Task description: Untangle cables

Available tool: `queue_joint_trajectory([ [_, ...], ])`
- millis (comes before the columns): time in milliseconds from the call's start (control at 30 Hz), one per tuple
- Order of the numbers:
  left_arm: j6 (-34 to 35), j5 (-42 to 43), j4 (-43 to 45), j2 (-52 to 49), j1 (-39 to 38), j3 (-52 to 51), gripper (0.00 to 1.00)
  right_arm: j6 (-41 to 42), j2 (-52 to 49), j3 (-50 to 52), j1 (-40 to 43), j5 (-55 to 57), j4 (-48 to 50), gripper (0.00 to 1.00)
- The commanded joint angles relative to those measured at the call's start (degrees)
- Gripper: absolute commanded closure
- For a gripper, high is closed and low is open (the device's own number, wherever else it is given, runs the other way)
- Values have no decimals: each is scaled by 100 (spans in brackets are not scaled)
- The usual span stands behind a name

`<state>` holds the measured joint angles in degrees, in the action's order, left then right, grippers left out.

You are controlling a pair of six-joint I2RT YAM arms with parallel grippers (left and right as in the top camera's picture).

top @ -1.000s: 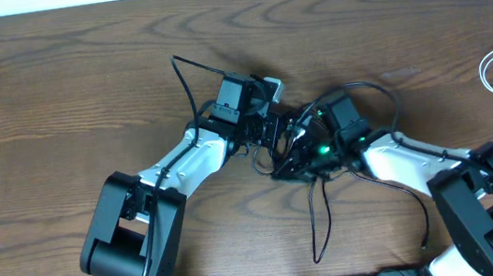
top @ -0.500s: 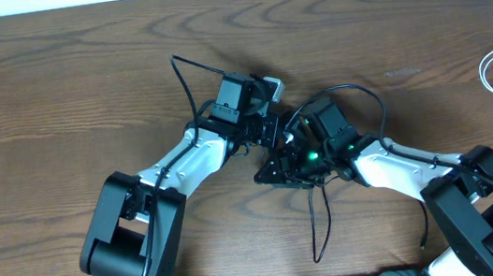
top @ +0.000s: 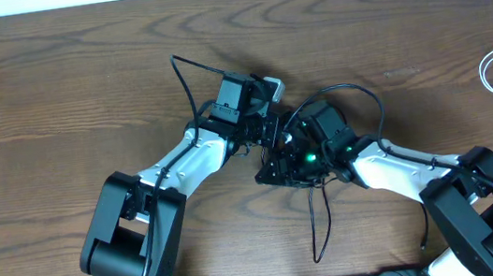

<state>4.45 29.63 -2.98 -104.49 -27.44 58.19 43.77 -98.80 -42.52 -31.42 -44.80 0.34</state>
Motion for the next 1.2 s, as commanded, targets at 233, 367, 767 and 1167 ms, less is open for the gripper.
queue_joint_trajectory([
  [233,-74,-28,2,0,9,15,92,-229,221,26,879,-415,7,84],
  [367,-74,-28,-42,2,9,15,92,-138,216,26,935,177,-20,81],
  [767,-74,-28,-42,2,9,15,92,1196,214,26,767,1506,-28,59],
  [1167,-74,-28,-39,0,9,15,92,1366,214,26,693,1794,81,63],
])
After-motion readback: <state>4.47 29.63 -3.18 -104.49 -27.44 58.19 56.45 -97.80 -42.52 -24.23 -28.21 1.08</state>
